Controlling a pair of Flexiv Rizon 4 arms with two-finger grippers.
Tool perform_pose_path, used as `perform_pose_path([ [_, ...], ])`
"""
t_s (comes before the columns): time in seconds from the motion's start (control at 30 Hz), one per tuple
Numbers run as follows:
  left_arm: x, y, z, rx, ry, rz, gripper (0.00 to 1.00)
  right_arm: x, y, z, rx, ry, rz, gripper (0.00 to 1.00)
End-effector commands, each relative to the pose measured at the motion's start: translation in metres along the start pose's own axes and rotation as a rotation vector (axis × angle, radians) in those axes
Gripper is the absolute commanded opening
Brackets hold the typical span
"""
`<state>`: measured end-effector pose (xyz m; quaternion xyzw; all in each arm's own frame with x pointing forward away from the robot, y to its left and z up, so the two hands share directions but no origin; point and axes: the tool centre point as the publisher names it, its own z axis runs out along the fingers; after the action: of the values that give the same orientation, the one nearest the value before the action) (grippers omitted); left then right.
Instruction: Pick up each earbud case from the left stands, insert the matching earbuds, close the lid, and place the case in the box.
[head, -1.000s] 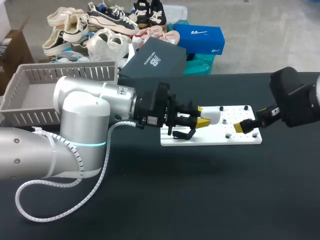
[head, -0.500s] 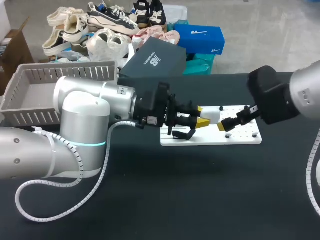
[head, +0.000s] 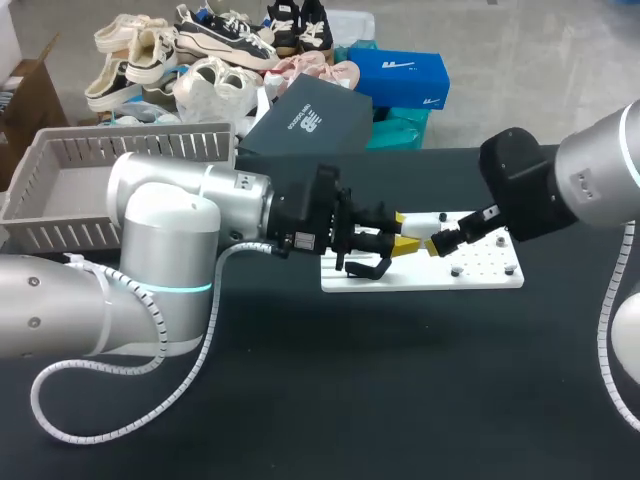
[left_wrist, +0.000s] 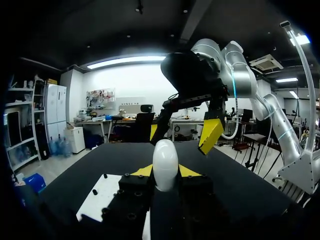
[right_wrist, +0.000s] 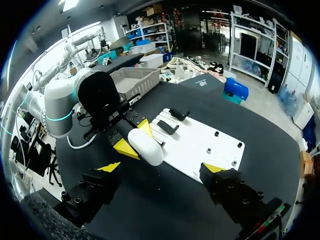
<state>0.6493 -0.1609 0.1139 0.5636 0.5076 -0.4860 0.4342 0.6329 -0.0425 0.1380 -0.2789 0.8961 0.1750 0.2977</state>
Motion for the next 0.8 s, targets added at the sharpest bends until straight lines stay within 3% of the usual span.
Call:
perform_pose_path([
  [0.03, 0.0006, 0.0009, 0.0009, -0.001, 0.000, 0.000, 0.00, -0.0018, 0.0016, 0.0043, 0.059, -0.004, -0.001, 1.00],
  [0.8, 0.0006, 0.0009, 0.0009, -0.001, 0.000, 0.000, 0.00, -0.0085, -0.0081, 0.0120, 0.109, 0.005, 0.009, 1.00],
])
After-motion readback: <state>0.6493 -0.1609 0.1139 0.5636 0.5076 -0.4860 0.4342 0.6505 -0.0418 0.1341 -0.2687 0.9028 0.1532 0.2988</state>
